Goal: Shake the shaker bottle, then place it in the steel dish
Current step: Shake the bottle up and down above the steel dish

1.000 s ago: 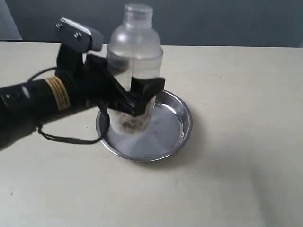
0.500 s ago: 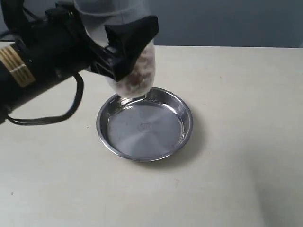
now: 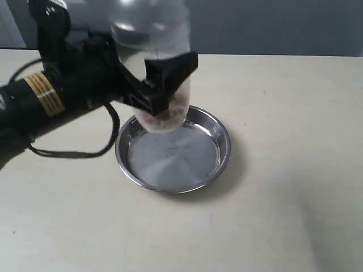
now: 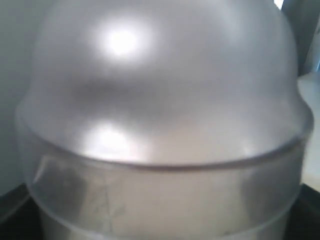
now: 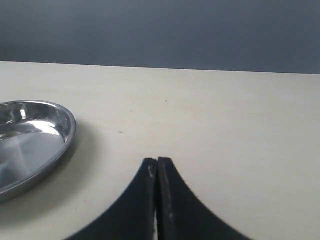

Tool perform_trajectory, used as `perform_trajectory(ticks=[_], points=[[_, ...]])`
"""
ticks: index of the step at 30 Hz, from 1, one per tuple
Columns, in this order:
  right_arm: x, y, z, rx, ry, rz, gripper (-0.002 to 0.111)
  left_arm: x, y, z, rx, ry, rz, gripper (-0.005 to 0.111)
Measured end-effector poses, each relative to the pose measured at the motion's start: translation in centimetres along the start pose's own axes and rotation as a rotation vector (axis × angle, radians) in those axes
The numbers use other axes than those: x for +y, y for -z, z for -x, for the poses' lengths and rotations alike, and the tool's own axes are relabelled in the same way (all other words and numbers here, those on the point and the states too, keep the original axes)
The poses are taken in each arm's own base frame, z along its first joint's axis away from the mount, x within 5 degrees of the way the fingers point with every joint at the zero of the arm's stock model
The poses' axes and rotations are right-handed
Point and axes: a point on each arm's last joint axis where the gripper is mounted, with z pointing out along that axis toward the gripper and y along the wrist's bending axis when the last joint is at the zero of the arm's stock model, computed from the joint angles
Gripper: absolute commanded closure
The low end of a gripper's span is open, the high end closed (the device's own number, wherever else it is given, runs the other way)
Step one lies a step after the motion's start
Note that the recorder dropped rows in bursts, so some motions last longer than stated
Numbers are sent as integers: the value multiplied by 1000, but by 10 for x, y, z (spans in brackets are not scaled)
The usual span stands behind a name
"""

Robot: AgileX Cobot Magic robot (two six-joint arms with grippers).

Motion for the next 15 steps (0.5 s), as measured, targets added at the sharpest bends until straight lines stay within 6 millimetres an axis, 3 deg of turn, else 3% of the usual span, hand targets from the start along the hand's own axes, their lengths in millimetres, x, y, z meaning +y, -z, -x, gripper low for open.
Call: perform_trajectory(ticks=[2, 3, 5, 7, 9, 13, 15], points=[[0, 0, 0, 0, 0, 0, 109, -3, -2, 25, -69, -21, -4, 106], [0, 0, 0, 0, 0, 0, 109, -2, -4, 27, -68, -22, 2, 106], [0, 0, 0, 0, 0, 0, 109, 1, -12, 10, -18, 5, 12, 106], [0, 0, 0, 0, 0, 0, 109, 5, -16, -27, 111, 53, 21, 106], [0, 0, 0, 0, 0, 0, 109, 3, -13, -40, 177, 40, -4, 106], [0, 0, 0, 0, 0, 0, 109, -6, -8, 17, -25, -10, -25, 106], [0, 0, 0, 0, 0, 0, 109, -5, -9, 18, -48, 6, -8, 106]])
